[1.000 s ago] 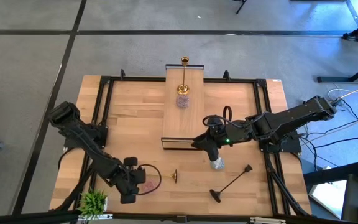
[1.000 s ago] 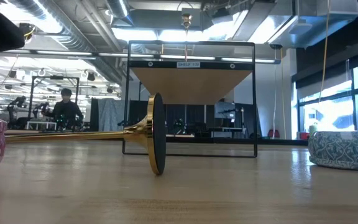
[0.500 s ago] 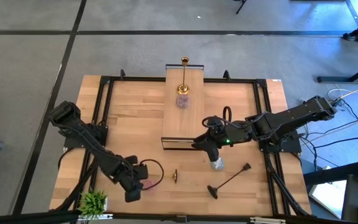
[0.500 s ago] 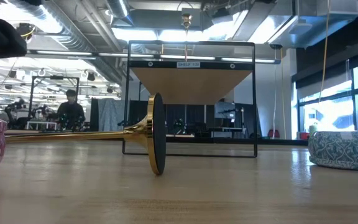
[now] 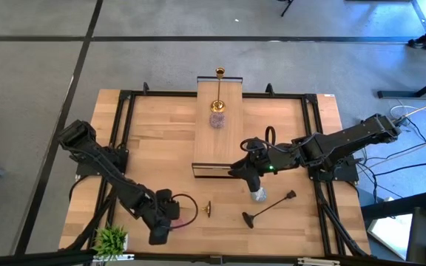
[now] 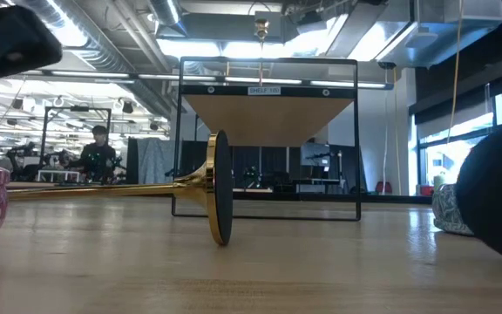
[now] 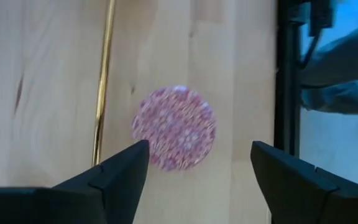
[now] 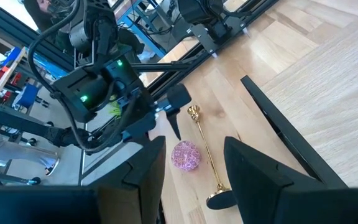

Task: Pick & Place candle stick holders
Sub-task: Put the pink scented candle on the shelf

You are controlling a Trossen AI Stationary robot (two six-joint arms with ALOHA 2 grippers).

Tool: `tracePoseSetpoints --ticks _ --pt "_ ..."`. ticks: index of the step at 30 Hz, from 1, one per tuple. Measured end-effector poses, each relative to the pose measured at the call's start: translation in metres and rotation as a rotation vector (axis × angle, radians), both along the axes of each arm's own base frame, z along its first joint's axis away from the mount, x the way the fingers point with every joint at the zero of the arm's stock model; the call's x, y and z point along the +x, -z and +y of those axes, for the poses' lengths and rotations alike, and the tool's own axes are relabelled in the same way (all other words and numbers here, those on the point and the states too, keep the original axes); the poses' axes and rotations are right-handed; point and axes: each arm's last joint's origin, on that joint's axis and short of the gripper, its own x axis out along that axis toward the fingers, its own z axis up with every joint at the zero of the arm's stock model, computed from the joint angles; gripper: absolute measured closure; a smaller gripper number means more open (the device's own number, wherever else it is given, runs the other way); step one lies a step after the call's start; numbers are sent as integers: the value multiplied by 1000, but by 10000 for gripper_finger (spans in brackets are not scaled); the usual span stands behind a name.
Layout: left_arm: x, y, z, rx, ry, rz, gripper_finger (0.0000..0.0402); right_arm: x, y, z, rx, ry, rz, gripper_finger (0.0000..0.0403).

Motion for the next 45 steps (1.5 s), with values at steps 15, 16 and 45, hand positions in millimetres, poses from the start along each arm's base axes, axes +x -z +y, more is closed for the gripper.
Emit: tracePoseSetpoints --ticks 15,16,45 --pt "18 8 6 55 126 -63 114 0 0 0 0 0 0 236" --pt "20 12 4 46 130 -57 114 0 0 0 0 0 1 236" --pt "38 24 -26 272 255 103 56 1 4 2 18 -1 30 236"
